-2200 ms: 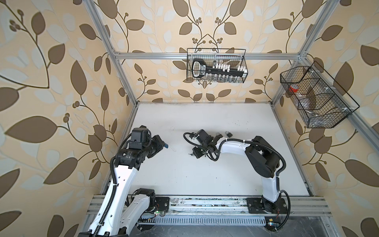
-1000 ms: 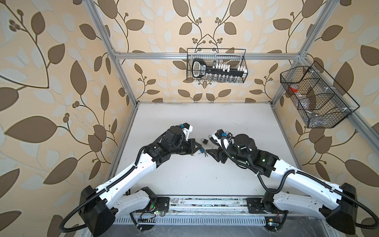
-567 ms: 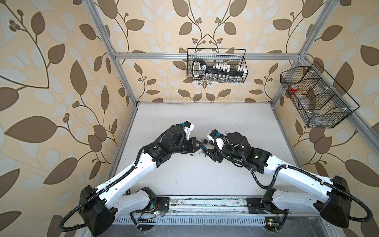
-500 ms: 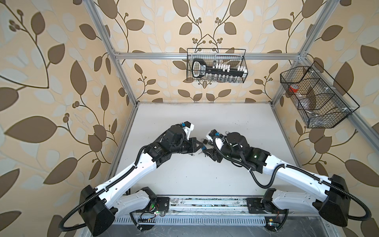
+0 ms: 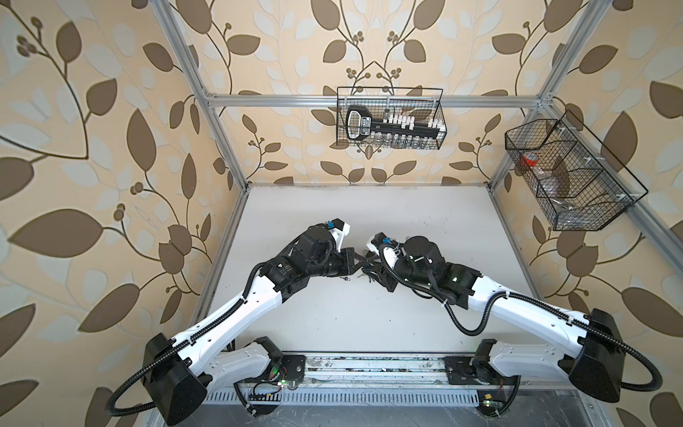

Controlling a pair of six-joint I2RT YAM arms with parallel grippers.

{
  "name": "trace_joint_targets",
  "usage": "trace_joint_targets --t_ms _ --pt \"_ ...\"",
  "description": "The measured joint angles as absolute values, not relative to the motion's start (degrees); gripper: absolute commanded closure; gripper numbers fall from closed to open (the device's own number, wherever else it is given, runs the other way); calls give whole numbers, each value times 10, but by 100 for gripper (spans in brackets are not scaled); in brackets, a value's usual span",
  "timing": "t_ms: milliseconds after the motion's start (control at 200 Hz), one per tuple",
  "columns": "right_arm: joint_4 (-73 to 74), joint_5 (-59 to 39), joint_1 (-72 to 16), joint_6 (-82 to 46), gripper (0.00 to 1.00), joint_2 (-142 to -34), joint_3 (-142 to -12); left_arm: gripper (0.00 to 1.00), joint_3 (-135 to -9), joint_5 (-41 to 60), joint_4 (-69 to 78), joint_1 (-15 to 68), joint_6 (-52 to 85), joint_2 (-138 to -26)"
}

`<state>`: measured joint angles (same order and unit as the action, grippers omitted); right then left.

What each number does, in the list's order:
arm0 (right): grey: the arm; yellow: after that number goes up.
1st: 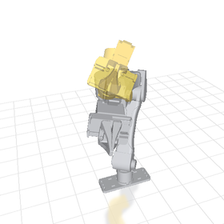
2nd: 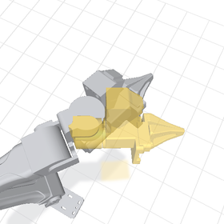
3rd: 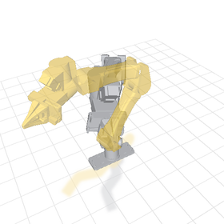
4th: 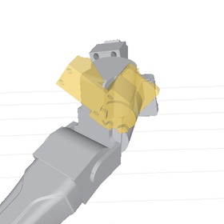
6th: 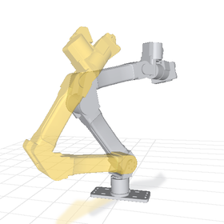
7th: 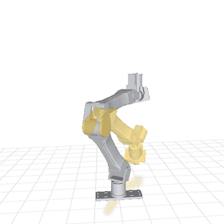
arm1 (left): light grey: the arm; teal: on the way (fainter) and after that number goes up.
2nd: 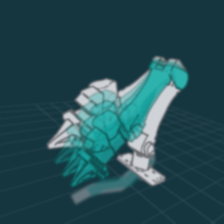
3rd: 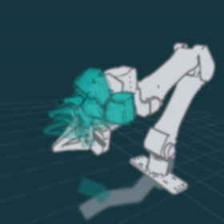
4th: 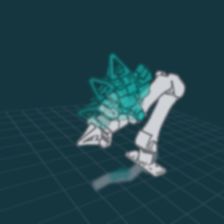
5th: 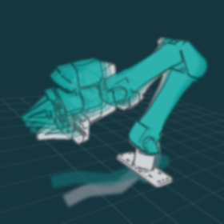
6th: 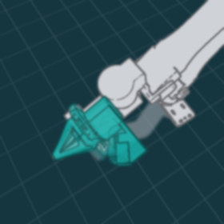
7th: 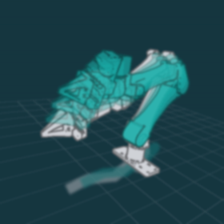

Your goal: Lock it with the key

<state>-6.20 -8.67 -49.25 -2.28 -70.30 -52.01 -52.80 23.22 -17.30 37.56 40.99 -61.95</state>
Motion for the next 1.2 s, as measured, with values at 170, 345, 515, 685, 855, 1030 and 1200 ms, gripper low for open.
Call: trace_joint_targets --t_ms 170,345,515,685,855,1030,1200 --pt "-62 -88 -494 -23 73 -703 -520 100 -528 230 -172 376 410 -620" --pt "-62 -86 -495 -22 85 -702 -520 100 -528 227 -172 376 411 -620" --pt "-59 -81 -495 -28 95 -692 -515 72 -529 218 -171 376 406 -615" --pt "-46 -68 -486 -45 97 -675 -487 41 -555 155 -226 375 390 -592" --pt "-46 -66 -461 -53 98 -720 -483 15 -562 119 -269 338 383 -574" --pt "-86 -60 -443 -55 98 -852 -545 2 -510 136 -286 219 398 -545" --pt "-124 -53 -443 -51 99 -961 -630 1 -464 169 -317 111 406 -506"
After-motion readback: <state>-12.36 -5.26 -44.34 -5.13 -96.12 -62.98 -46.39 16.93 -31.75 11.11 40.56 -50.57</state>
